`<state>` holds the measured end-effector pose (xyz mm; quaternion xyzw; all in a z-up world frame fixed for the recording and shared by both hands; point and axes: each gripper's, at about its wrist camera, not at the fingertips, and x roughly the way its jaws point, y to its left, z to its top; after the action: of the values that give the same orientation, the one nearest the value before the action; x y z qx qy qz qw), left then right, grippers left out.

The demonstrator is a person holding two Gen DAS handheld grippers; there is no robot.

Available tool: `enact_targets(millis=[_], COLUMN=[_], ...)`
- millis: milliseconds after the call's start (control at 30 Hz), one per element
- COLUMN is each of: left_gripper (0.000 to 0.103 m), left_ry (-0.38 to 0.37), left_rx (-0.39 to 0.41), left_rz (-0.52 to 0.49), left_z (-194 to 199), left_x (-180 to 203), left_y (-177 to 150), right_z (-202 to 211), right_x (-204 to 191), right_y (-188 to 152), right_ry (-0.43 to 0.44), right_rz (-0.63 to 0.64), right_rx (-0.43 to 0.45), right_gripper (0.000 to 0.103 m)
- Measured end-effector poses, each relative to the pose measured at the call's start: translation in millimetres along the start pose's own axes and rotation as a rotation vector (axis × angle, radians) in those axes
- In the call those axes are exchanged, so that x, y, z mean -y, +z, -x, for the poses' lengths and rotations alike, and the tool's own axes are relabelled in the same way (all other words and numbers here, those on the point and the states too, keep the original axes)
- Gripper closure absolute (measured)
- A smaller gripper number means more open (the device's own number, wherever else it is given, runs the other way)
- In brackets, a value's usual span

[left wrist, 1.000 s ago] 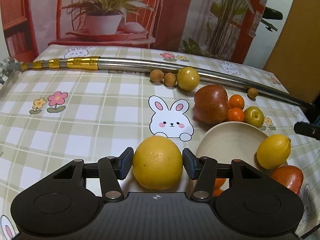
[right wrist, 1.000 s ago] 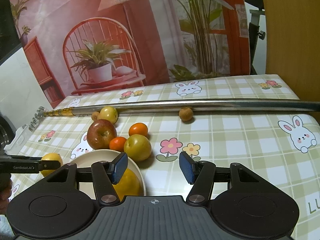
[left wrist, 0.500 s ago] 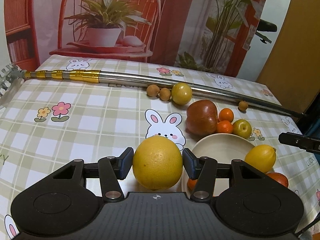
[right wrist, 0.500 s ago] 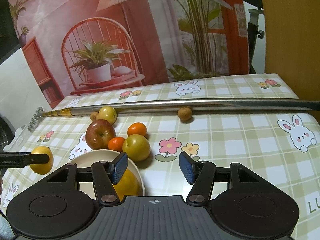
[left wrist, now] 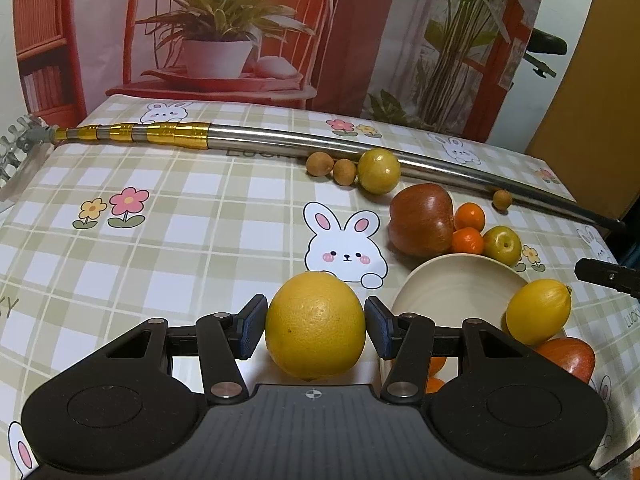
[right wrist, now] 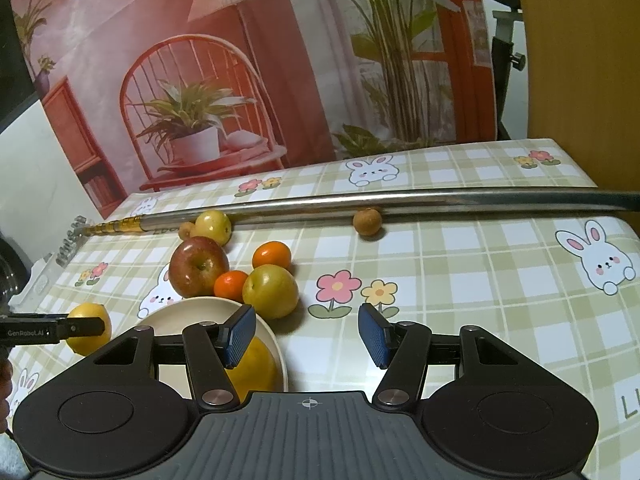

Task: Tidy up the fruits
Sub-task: 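Grasp a small brown fruit by the rod with the right gripper while the left lifts the grapefruit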

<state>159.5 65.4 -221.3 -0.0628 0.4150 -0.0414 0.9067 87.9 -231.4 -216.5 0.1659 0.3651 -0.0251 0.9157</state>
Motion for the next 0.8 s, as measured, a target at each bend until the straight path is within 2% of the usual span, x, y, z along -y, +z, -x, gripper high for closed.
enact_targets(millis=[133, 367, 567, 800], left_gripper=[0.047, 0.047, 0.047, 0.047], left_ry=[-0.002, -0.013, -0.017, -0.026], left_rx=[0.005, 0.016, 0.022, 0.020], left_rz=[0.003, -0.003, -0.003, 0.000], left_z=[1.1, 3.9, 5.0, 4.8], left_x=[0.0, 3.1, 3.0, 2.8], left_y=[0.3, 1.2, 2.3, 2.8], right_z=[-1.8, -20.5, -54.9, -103.0], right_x=[1.6, 6.7, 19.5, 40.1], right_y=[1.2, 16.3, 33.5, 46.0], right_ry=[0.000, -0.023, -0.076, -0.116], right_rz=[-0.003, 0.063, 0.114, 0.080], right_rx=[0.004, 0.058, 0.116, 0.154], right_gripper=[0.049, 0.058, 0.069, 0.071])
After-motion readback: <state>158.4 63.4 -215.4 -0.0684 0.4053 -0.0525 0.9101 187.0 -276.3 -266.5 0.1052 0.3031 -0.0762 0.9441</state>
